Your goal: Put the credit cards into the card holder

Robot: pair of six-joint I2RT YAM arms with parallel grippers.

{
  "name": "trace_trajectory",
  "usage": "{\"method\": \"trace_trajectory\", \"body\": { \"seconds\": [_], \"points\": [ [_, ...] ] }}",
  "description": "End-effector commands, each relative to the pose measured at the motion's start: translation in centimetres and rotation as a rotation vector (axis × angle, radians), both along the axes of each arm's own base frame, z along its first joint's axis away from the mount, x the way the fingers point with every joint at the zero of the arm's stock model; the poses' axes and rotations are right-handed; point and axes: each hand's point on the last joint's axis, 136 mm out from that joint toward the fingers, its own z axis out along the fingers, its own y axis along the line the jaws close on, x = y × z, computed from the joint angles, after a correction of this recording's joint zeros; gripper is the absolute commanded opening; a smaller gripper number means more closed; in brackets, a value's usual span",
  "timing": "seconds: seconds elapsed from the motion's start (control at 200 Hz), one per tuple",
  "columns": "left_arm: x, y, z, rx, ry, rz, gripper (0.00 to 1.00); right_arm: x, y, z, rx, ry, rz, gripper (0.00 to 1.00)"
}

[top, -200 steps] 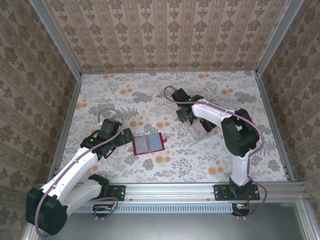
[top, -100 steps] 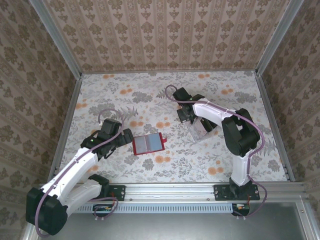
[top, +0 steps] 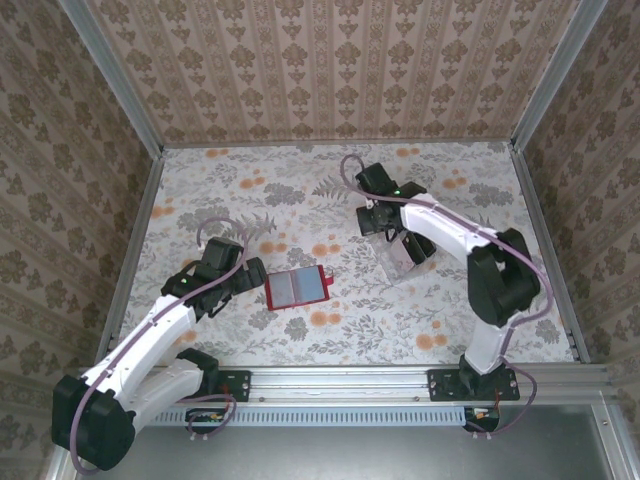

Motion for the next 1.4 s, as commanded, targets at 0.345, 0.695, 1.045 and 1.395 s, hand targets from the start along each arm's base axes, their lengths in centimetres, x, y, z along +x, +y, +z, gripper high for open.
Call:
{"method": "trace_trajectory", "body": {
  "seconds": [0.345, 0.695, 1.045, 1.395],
  "points": [
    [-0.4, 0.3, -1.4, 0.061, 0.081, -0.033, 1.00, -6.3, 11.2, 3.5, 0.740, 0.024, 0.078, 0.00],
    [-1.0, 0.2, -2.8, 0.085, 0.122, -0.013, 1.00, -9.9, 16.8, -2.7, 0.821, 0.141, 0.133, 0.00],
    [-1.4, -0.3, -3.8, 0.112, 0.142, -0.015, 1.00, -11.4, 17.0, -6.2, 0.811, 0.172, 0.121, 0.00],
    [-1.5, -0.5, -4.4, 0.149, 0.158, -0.035, 1.00, -11.9, 15.3, -9.6, 0.740, 0.184, 0.061, 0.00]
  ]
}}
